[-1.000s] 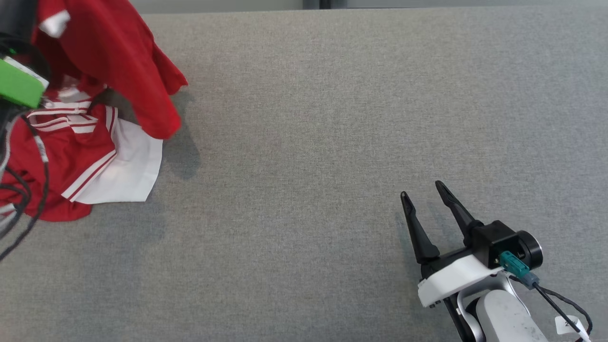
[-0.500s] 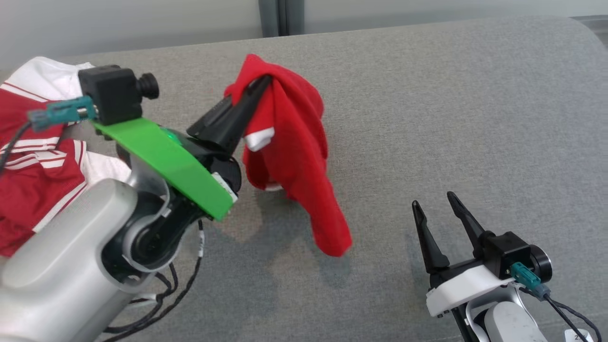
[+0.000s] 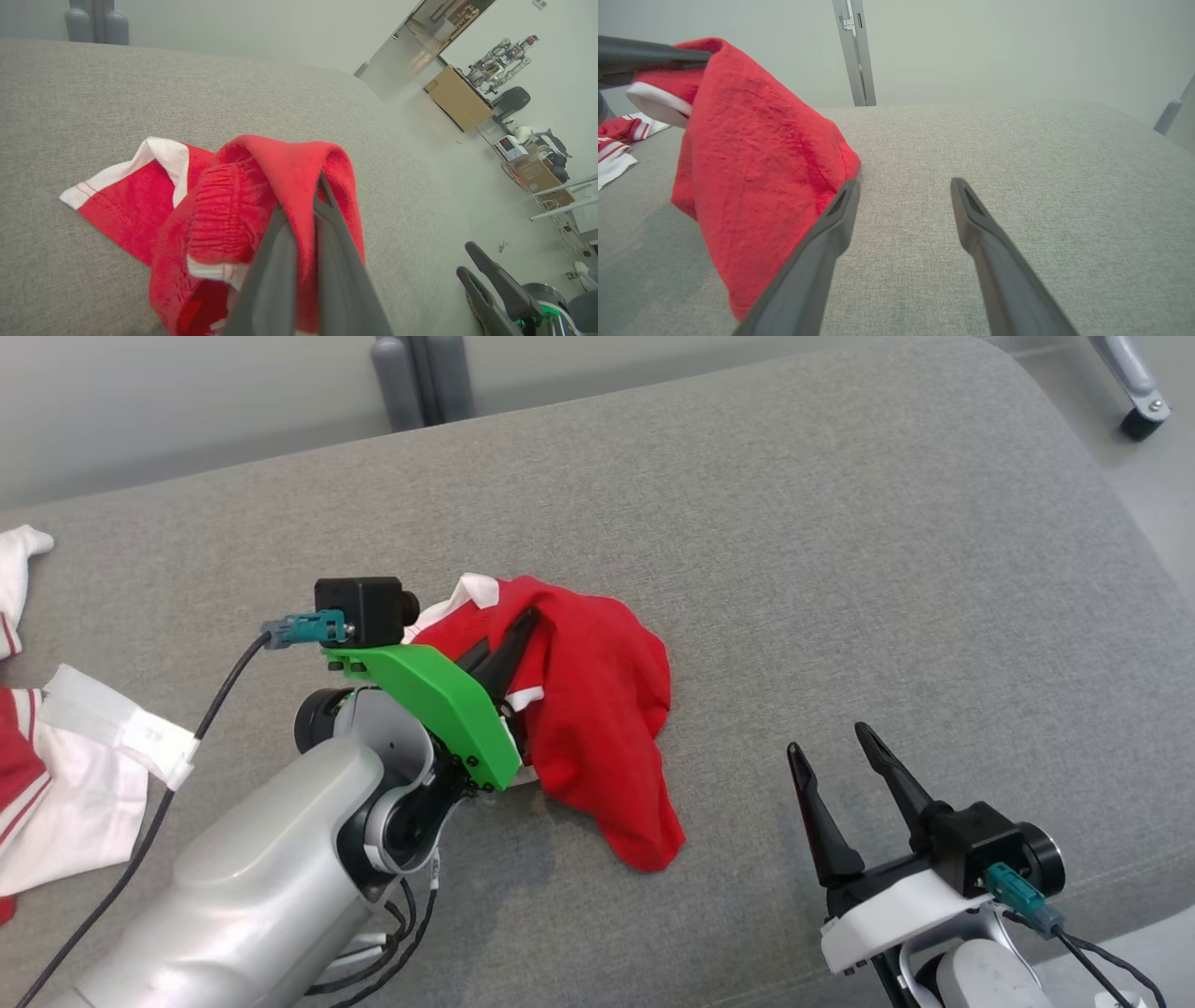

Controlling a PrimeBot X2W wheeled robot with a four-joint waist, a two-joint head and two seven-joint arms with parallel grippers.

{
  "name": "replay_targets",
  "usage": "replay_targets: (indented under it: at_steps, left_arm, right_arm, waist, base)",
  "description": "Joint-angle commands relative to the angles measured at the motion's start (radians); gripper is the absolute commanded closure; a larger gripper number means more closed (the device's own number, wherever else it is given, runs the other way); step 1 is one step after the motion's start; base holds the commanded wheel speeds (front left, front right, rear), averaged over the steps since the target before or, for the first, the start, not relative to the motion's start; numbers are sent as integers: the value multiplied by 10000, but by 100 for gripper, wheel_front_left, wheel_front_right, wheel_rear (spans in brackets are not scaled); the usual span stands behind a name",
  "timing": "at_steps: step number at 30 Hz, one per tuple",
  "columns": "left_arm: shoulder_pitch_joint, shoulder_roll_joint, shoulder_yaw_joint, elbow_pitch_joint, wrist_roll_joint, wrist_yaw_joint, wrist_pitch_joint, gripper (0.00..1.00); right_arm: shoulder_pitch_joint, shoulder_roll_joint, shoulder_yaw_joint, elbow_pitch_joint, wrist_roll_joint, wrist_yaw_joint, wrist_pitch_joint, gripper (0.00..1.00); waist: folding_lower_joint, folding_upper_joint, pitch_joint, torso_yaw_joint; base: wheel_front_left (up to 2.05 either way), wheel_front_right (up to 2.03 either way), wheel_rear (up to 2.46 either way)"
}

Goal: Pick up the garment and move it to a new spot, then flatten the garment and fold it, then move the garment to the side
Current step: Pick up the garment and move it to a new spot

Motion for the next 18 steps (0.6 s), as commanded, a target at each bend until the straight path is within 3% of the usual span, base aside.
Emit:
replay_targets:
  at_steps: [1, 8, 9, 10, 11, 12, 18]
  left_arm:
    - [-128, -275, -32, 1010, 61, -212, -117, 100]
    - [-267, -1030, -390, 3769, 384, -1161, -458, 100]
    - [-295, -1075, -437, 4017, 462, -1225, -541, 88]
    - [-338, -1094, -528, 4273, 614, -1286, -623, 60]
    - [-355, -1127, -631, 4439, 772, -1356, -680, 41]
    - [-343, -1178, -725, 4561, 864, -1419, -705, 0]
    - [-49, -1104, -836, 4727, 1278, -1336, -1421, 0]
  right_arm:
    - [38, -18, 100, -73, 30, -3, -34, 0]
    - [178, -16, 261, -124, 43, -3, -34, 0]
    - [197, -16, 256, -124, 37, -3, -34, 0]
    - [215, -16, 254, -123, 25, -3, -34, 0]
    - [249, -16, 226, -115, 10, -3, -34, 0]
    - [303, -18, 179, -107, -14, -3, -34, 0]
    - [511, -16, -136, -172, -283, -3, -34, 0]
  waist:
    - [0, -1, 144, -532]
    - [0, -1, 121, -858]
    - [0, -1, 98, -858]
    - [0, -1, 64, -849]
    - [0, -1, 6, -819]
    - [0, -1, -54, -768]
    - [0, -1, -466, -400]
  base:
    - [0, 0, 0]
    - [0, 0, 0]
    - [0, 0, 0]
    - [0, 0, 0]
    - [0, 0, 0]
    - [0, 0, 0]
    - [0, 0, 0]
